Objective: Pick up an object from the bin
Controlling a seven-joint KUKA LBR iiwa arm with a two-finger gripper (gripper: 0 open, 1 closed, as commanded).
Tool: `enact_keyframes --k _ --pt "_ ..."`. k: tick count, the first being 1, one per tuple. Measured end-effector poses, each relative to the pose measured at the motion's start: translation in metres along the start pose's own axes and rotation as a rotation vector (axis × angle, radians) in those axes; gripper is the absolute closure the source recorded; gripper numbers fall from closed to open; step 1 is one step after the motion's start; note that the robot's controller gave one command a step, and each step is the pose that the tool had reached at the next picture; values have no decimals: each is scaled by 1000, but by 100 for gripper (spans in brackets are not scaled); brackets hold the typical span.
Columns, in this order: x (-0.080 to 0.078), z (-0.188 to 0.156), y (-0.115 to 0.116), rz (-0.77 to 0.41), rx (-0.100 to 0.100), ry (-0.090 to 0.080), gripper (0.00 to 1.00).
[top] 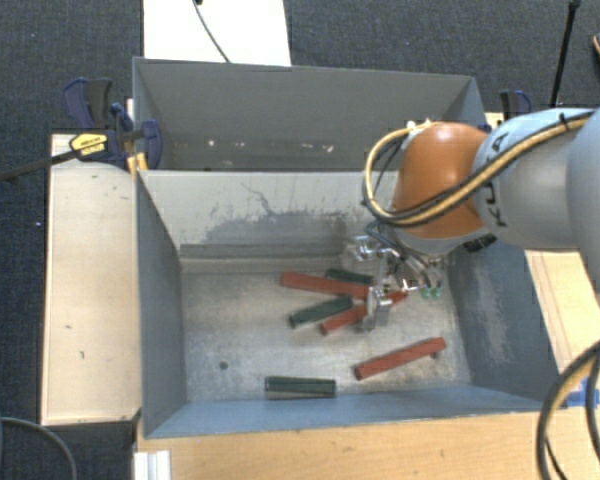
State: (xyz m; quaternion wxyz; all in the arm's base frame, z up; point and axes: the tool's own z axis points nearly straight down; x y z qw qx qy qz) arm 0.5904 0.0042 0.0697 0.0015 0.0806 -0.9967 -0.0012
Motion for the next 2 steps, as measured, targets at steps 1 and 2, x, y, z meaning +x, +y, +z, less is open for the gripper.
enact_keyframes --k 1,2 --pt "-2 -4 -2 1 3 -6 100" --pt "39 -163 -6 -22 4 -12 100"
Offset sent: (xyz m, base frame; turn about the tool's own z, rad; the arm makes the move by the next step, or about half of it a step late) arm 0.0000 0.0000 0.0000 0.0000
